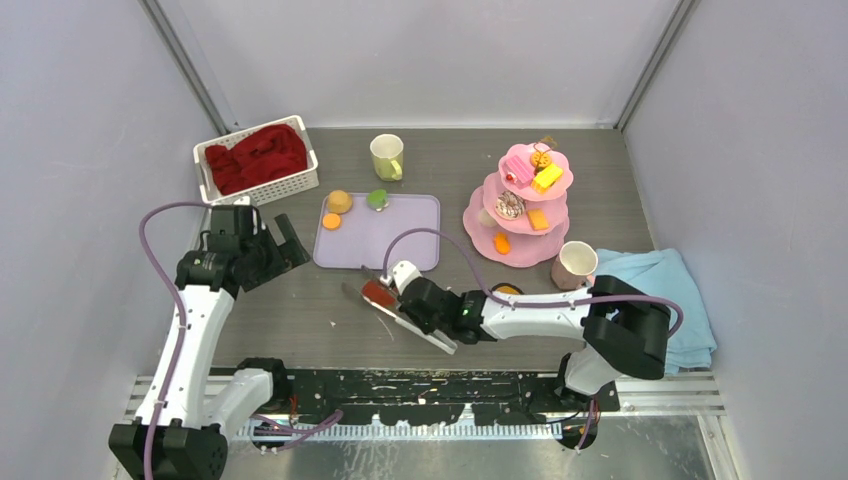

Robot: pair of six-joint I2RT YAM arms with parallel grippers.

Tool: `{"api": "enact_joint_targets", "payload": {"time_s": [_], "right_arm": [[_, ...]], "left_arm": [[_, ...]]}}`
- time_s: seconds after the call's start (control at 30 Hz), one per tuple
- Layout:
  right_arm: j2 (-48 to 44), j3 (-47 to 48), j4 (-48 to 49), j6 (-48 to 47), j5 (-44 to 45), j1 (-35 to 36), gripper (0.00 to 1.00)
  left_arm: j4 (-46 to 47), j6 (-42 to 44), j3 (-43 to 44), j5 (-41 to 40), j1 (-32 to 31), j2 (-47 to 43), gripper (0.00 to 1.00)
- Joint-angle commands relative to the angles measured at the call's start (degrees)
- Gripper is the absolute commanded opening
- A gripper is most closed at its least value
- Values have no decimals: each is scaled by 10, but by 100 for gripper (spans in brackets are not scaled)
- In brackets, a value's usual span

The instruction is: Serve the afternoon tea

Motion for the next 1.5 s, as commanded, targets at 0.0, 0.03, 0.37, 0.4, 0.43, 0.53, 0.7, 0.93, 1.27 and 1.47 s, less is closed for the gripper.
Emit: {"api": "enact_joint_targets", "payload": {"time_s": [0.0, 0.03, 0.37, 0.4, 0.43, 0.53, 0.7, 0.93, 1.27, 1.47], "right_arm": [[-14, -10, 57, -45, 2, 33, 6], [-6, -8, 58, -47, 7, 35, 8], [-75, -45, 80, -6, 27, 40, 62], [-87, -54, 83, 2, 25, 40, 62], [-97, -63, 89, 10, 17, 40, 64], [-114, -103, 123, 17, -21, 40, 69], [-94, -138, 159, -2, -80, 41, 75], [-26, -120, 172, -10, -72, 41, 82], [24, -134, 276, -23, -43, 47, 66], [-21, -126, 231, -28, -62, 49, 30]], "left_arm": [[10, -8, 9, -9, 4, -12, 100], [10, -10, 8, -5, 4, -11, 99], [10, -13, 13, 4, 4, -12, 99], [10, -13, 13, 6, 4, -11, 99], [10, -13, 13, 7, 4, -10, 99], [13, -13, 10, 12, 4, -11, 99], [12, -14, 9, 16, 4, -14, 99], [11, -16, 9, 18, 4, -19, 99], [2, -10, 16, 8, 4, -21, 99], [13, -14, 4, 16, 4, -14, 99]]}}
